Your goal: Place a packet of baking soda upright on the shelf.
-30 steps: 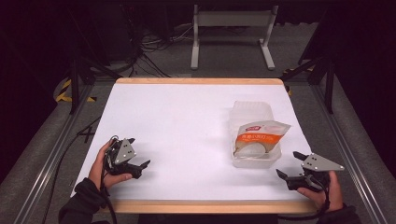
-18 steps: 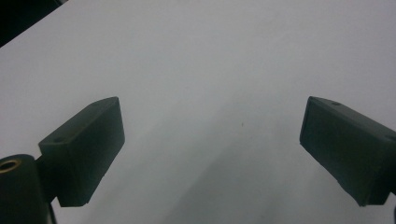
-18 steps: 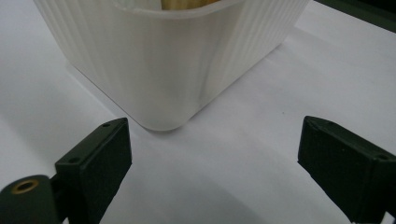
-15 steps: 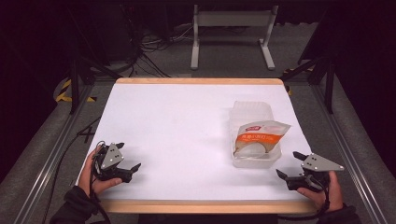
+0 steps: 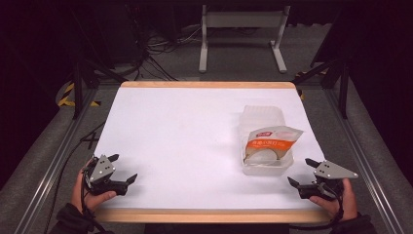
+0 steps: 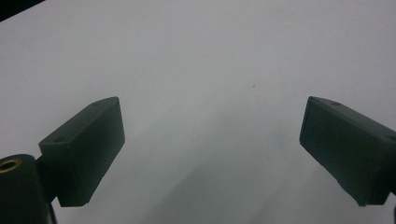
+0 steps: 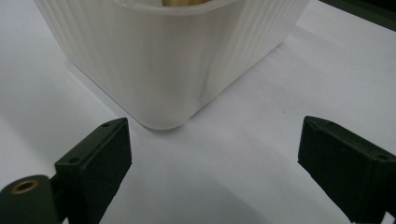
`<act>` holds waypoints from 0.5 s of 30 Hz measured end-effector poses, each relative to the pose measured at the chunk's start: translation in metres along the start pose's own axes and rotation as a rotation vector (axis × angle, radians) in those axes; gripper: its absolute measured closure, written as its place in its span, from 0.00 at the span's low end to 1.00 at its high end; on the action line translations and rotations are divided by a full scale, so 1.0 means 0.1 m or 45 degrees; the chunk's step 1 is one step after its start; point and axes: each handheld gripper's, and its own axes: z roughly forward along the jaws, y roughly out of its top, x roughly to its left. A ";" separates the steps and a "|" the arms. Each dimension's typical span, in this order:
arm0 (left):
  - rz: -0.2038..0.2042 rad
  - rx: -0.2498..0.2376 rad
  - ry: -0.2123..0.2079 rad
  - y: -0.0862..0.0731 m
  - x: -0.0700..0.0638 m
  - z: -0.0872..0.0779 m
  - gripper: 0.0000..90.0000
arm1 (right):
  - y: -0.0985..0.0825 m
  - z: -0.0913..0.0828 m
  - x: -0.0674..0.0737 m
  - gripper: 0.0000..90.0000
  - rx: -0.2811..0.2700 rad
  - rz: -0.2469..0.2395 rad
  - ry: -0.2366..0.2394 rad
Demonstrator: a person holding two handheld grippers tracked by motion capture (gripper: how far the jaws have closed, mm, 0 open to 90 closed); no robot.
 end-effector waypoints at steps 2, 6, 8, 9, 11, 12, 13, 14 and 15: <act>-0.023 -0.027 0.007 -0.04 0.01 -0.05 0.08 | 0.00 0.00 0.00 0.12 0.000 0.001 -0.001; -0.086 -0.097 0.018 -0.08 0.03 -0.15 0.08 | 0.00 0.01 0.00 0.12 0.002 -0.001 -0.003; -0.112 -0.121 0.015 -0.09 0.03 -0.18 0.08 | 0.00 0.01 -0.01 0.12 0.001 -0.001 -0.005; -0.120 -0.131 0.020 -0.10 0.03 -0.19 0.08 | 0.00 0.01 -0.01 0.12 0.001 -0.003 -0.003; -0.150 -0.152 0.014 -0.12 0.04 -0.20 0.08 | 0.00 0.02 -0.01 0.12 0.000 -0.001 0.000; -0.150 -0.152 0.014 -0.12 0.04 -0.20 0.08 | 0.00 0.02 -0.01 0.12 0.000 -0.003 0.001; -0.190 -0.158 0.001 -0.13 0.05 -0.20 0.08 | 0.00 0.02 -0.02 0.12 -0.001 -0.004 0.000; -0.208 -0.163 -0.010 -0.14 0.06 -0.19 0.08 | 0.00 0.02 -0.02 0.12 -0.001 -0.002 0.001; -0.208 -0.163 -0.010 -0.14 0.06 -0.19 0.08 | 0.00 0.02 -0.02 0.12 -0.002 -0.002 0.002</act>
